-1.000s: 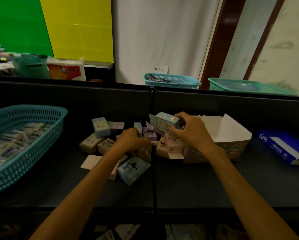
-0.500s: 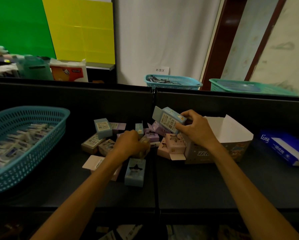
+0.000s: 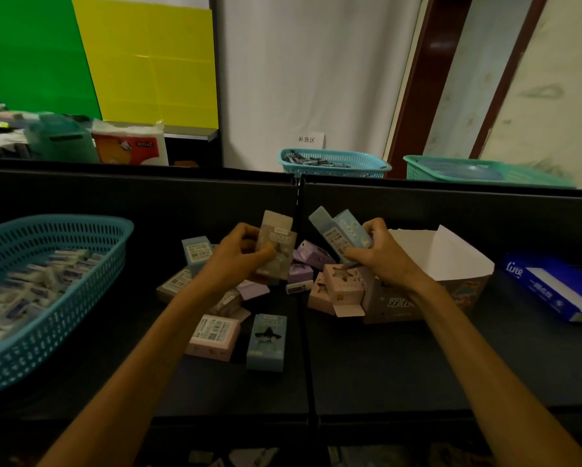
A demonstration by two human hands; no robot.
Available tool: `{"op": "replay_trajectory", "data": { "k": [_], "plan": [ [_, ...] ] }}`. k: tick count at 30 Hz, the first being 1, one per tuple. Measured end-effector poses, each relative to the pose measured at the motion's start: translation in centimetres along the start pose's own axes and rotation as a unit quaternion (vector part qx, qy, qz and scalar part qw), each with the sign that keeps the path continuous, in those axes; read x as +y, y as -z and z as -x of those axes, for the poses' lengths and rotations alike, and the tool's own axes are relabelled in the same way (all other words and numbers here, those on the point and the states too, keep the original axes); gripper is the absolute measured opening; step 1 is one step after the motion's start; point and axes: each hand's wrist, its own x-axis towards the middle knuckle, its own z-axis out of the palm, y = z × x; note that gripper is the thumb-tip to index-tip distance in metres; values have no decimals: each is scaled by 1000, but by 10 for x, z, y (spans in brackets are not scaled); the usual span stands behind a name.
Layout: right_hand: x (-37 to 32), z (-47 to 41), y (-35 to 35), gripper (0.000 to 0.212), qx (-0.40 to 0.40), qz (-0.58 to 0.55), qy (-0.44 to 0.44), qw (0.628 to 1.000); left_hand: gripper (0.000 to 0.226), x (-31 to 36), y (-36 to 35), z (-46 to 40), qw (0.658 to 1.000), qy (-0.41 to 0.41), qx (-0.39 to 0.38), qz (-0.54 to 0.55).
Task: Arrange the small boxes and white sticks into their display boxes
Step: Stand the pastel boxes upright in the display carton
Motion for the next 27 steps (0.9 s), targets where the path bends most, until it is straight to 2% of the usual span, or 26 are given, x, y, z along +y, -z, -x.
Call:
{"op": "replay_trajectory", "data": {
  "k": [4, 8, 14, 17, 23, 27],
  "plan": [
    [-5, 4, 1, 45, -11, -61, -5, 998, 23, 3, -3, -4, 999, -24, -14, 26],
    [-2, 5, 11, 35, -28, -96, -37, 994, 22, 6, -10, -11, 998, -49, -20, 30],
    [9, 0, 52, 17, 56, -93, -17, 994, 25, 23, -38, -28, 996, -83, -23, 16],
    [19, -6, 79, 25, 78, -93, -18, 992, 25, 34, -58, -41, 994, -105, -29, -2],
    [50, -21, 129, 54, 85, -7, -2, 996, 32, 48, -110, -74, 991, -126, -31, -16],
    [72, -35, 159, 45, 73, -6, 11, 997, 34, 55, -143, -95, 992, -119, -24, -23]
  ]
}}
